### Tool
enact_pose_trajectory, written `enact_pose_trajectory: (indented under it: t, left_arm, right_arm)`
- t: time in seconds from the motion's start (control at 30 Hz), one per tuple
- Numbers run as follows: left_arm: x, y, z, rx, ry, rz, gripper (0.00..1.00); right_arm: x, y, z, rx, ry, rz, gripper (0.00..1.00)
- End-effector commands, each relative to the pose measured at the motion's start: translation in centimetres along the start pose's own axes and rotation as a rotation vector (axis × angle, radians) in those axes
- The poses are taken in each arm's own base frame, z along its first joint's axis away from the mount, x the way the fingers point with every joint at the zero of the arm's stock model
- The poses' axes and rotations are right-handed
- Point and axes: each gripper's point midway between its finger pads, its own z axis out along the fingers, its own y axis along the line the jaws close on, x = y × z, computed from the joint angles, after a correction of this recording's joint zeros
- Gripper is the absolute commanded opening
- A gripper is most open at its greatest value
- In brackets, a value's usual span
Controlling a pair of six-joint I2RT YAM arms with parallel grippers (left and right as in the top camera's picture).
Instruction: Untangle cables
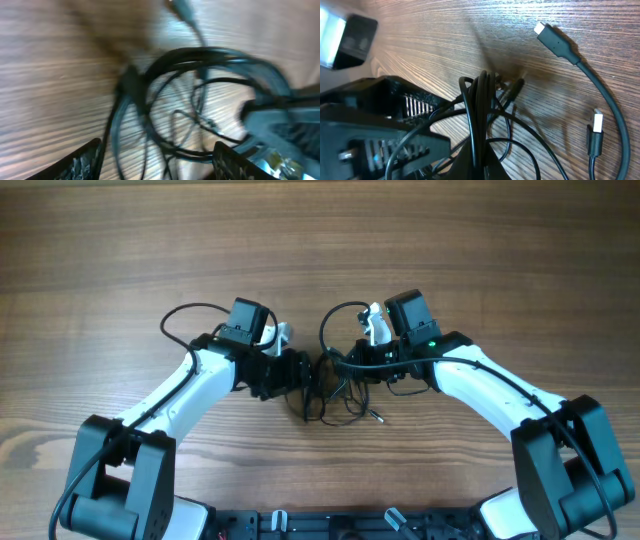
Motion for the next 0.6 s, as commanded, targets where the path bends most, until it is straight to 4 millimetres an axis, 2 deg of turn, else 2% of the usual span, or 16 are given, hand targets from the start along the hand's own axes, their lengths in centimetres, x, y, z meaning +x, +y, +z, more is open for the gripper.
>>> enact_pose_trajectory:
  t: [0.0, 0.07, 0.23, 0.37, 0.4, 0.43, 0.57]
  left_arm:
    - [-0.5, -0.9, -0.3, 0.091, 0.005, -0.022, 0.72]
    - [-0.6, -0.9, -0.4, 0.092, 0.002, -0.022, 0.71]
    - [1.2, -0.6, 0.3, 0.037, 0.055, -0.023, 0.7]
    - [2.1, -0.1, 1.1, -0.048, 0.062, 0.013, 0.66]
    - [1.9, 0.0, 1.2, -0.061, 0.055, 0.017, 0.63]
    - [1.0, 1.2, 0.8, -0.107, 0.013, 0.004, 0.43]
    - [-0.3, 2.5, -0.1, -0.113, -0.026, -0.044, 0.18]
  right_arm:
    - [0.0, 0.4, -0.2, -0.014, -0.002, -0.026, 0.04]
    - [-0.1, 0.3, -0.2, -0.009, -0.005, -0.027, 0.04]
    - [-0.1, 0.3, -0.2, -0.007, -0.005, -0.026, 0.04]
    - [-0.1, 0.3, -0.2, -0.007, -0.005, -0.025, 0.04]
    - [-0.1, 0.3, -0.2, -0.007, -0.005, -0.025, 0.05]
    - [0.0, 0.2, -0.2, -0.005, 0.0, -0.021, 0.04]
    - [0.1, 0.1, -0.2, -0.002, 0.004, -0.017, 0.04]
